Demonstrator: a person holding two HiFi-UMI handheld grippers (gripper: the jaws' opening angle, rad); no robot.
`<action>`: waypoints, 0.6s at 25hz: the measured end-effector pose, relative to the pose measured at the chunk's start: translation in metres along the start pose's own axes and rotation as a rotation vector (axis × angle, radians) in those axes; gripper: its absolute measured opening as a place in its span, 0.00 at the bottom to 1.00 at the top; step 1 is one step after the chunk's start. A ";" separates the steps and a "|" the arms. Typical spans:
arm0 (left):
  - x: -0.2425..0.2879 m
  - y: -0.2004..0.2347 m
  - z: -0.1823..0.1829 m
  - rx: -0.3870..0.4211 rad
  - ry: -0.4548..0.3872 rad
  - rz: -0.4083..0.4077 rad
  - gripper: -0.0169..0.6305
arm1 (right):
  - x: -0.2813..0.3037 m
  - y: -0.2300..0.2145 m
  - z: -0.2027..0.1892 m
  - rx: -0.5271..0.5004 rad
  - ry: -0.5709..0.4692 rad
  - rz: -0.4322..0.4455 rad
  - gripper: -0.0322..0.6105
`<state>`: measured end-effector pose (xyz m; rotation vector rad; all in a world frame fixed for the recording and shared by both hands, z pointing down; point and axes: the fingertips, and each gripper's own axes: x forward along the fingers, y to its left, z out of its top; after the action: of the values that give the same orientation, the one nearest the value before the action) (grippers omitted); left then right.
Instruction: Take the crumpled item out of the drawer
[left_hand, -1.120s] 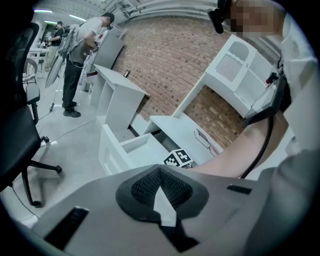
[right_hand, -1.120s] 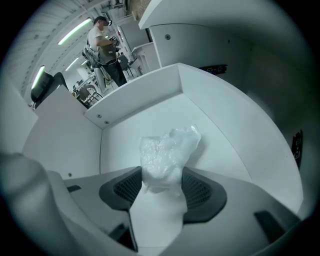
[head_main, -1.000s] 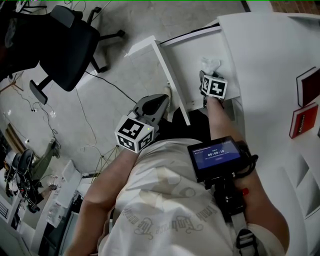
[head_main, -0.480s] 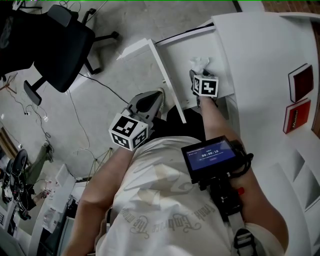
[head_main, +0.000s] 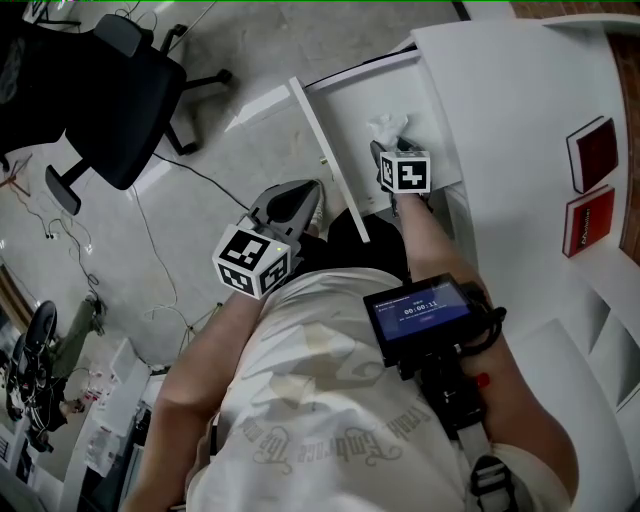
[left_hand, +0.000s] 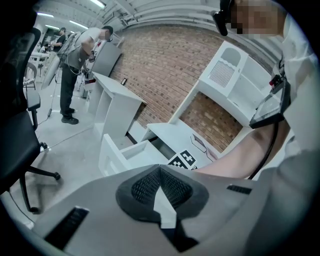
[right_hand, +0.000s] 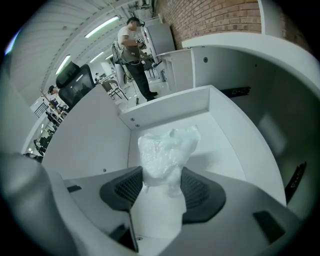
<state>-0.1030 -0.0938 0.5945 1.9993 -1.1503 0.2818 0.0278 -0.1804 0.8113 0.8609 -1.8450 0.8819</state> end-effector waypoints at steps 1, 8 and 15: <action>-0.001 -0.001 0.001 0.004 -0.002 -0.002 0.06 | -0.002 0.002 0.001 -0.009 -0.007 0.007 0.44; -0.012 -0.010 0.008 0.025 -0.020 -0.009 0.06 | -0.024 0.014 0.006 -0.044 -0.045 0.025 0.43; -0.015 -0.007 0.013 0.028 -0.045 -0.008 0.06 | -0.035 0.022 0.014 -0.040 -0.091 0.044 0.41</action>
<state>-0.1080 -0.0917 0.5741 2.0435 -1.1726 0.2510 0.0165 -0.1738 0.7699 0.8509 -1.9604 0.8426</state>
